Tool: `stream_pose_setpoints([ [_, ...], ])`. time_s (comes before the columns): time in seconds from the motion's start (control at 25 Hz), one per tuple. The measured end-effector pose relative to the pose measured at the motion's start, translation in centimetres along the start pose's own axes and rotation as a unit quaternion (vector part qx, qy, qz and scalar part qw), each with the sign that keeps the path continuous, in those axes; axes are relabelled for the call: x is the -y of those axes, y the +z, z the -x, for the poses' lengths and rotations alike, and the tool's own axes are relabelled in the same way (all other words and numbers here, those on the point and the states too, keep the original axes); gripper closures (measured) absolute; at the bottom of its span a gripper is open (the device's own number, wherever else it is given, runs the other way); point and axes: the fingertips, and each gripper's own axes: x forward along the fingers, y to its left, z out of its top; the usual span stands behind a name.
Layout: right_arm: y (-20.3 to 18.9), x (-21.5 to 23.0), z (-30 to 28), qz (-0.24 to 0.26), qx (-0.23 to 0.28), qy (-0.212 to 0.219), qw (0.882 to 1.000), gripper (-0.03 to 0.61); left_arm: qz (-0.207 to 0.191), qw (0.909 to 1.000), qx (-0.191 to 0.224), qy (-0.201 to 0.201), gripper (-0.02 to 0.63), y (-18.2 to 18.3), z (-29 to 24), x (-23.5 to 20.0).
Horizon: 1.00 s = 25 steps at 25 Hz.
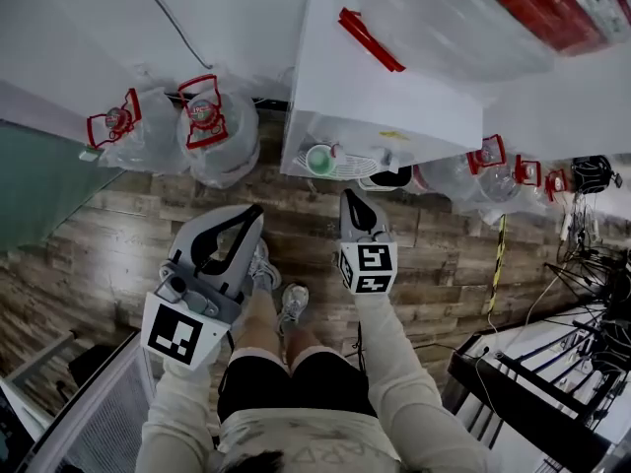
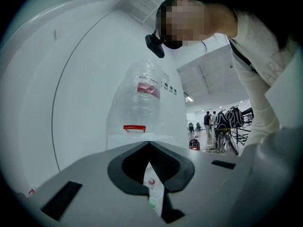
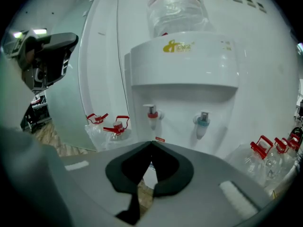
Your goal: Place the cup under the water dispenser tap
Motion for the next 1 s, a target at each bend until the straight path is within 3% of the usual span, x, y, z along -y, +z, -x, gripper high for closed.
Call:
stream_pose_setpoints([
  [1.0, 10.5, -2.8, 15.7, 0.058, 0.054, 0.002, 0.997, 0.569, -0.006, 0.9997, 0.018, 0.018, 0.609, 9.6, 4.2, 6.0],
])
